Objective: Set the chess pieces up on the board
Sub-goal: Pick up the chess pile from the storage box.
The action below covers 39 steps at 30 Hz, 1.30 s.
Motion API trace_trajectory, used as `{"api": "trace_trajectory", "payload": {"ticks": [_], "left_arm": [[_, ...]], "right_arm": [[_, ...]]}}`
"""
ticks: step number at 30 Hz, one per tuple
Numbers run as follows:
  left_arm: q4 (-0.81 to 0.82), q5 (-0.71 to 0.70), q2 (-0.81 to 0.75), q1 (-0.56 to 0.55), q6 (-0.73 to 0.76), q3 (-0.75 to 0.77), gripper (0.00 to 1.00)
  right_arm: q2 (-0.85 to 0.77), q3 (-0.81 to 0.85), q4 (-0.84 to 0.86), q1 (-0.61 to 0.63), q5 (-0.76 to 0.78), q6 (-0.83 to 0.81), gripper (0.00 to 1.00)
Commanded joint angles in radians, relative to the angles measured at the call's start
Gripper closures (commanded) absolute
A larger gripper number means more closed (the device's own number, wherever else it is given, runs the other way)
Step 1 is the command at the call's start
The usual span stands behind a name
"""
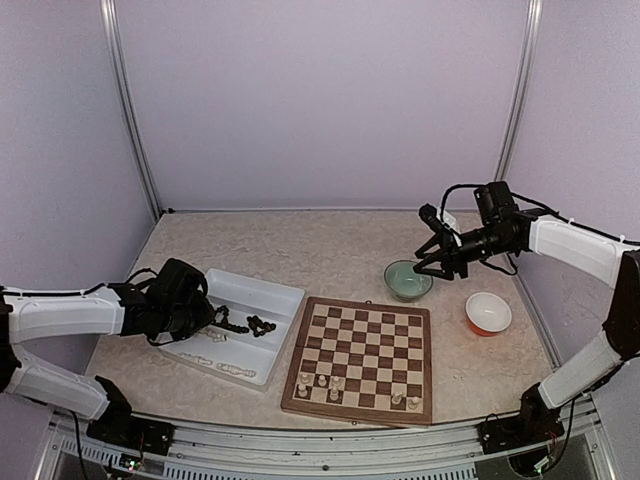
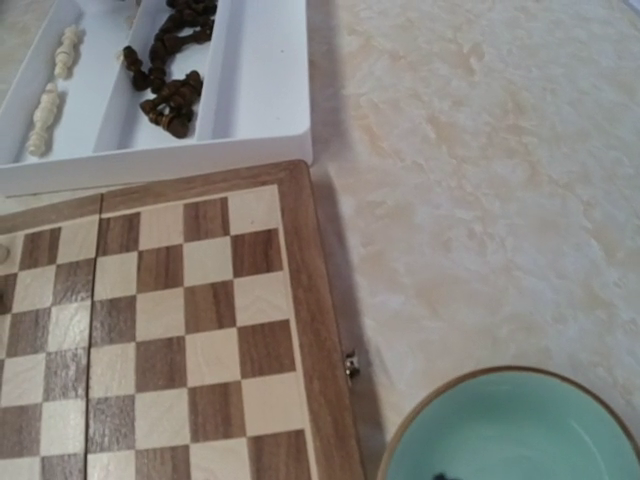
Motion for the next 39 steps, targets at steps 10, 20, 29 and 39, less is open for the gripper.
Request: {"api": "trace_trajectory", "payload": {"ticks": [10,20,29,39], "left_arm": [[0.148,0.079,0.126,0.012,-0.104,-0.079,0.77],[0.094,-0.047,-0.041,-0.07,-0.174,-0.09,0.69],[0.042,-0.027,-0.116,-0.014,-0.199,-0.129,0.7],[0.194,0.03,0.02,0.034,-0.173,-0.15,0.69]], "right_arm": [[-0.035,-0.008,-0.025,0.045,0.024,-0.032,0.53],[0.012,-0.004,-0.04,0.087,0.043,-0.043,0.53],[0.036,0.007,-0.06,0.111,0.049,-0.049,0.53],[0.042,0.007,-0.066,0.124,0.056,-0.054,0.53]]}}
